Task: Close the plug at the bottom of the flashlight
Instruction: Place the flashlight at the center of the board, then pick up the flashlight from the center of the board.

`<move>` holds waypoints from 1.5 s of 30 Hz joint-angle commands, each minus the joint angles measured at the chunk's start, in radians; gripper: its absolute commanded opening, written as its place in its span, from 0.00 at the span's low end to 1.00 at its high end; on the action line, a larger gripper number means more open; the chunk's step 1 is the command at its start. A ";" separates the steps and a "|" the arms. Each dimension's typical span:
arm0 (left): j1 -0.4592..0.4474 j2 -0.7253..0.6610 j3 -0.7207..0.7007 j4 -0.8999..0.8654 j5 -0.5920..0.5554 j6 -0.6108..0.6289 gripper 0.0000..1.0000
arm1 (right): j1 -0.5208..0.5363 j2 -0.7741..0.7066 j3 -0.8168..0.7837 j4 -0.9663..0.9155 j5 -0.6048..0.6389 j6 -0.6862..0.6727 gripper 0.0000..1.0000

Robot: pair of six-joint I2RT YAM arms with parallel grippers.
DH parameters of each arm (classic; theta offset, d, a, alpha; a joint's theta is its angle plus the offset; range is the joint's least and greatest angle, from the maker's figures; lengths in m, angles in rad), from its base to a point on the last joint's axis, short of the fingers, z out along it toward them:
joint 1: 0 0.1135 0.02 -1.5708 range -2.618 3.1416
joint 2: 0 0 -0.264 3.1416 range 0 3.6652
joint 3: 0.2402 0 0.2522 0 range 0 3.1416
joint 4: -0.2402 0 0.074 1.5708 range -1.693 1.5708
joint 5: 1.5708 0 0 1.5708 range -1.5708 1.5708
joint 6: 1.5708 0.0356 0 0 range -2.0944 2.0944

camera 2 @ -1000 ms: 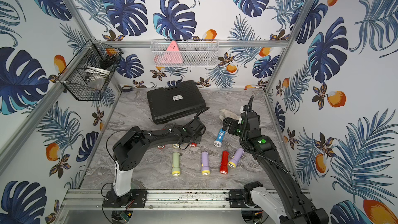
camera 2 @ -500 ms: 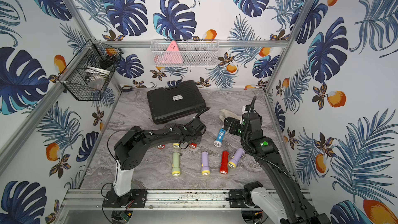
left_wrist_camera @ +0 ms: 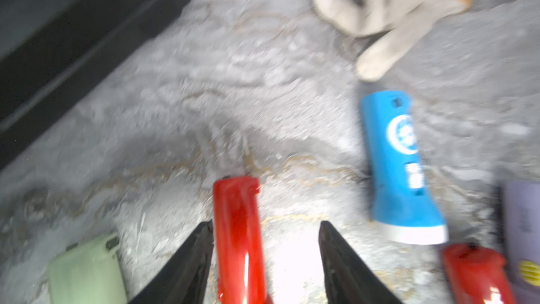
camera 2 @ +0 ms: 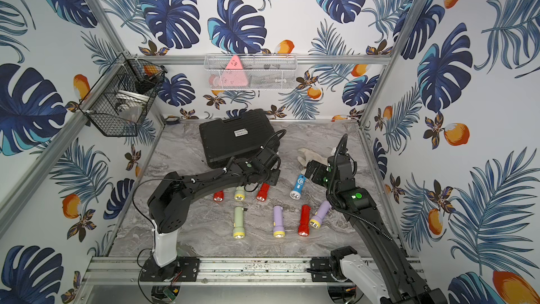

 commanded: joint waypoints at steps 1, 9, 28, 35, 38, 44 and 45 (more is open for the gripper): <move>-0.007 0.023 0.050 -0.034 0.105 0.066 0.63 | -0.008 0.003 -0.015 -0.017 0.033 0.054 1.00; -0.060 0.153 0.196 -0.073 0.195 0.077 0.66 | -0.053 -0.029 -0.052 -0.047 0.080 0.097 1.00; -0.169 0.479 0.601 -0.273 -0.043 0.177 0.71 | -0.131 -0.077 -0.087 -0.038 -0.009 0.093 1.00; -0.174 0.529 0.656 -0.299 -0.088 0.185 0.70 | -0.137 -0.083 -0.093 -0.044 -0.024 0.071 1.00; -0.174 0.547 0.666 -0.294 -0.075 0.174 0.69 | -0.141 -0.089 -0.095 -0.046 -0.027 0.067 1.00; -0.174 0.593 0.701 -0.298 -0.035 0.166 0.64 | -0.145 -0.100 -0.089 -0.049 -0.037 0.066 1.00; -0.174 0.598 0.701 -0.295 -0.027 0.162 0.63 | -0.145 -0.102 -0.087 -0.050 -0.036 0.066 1.00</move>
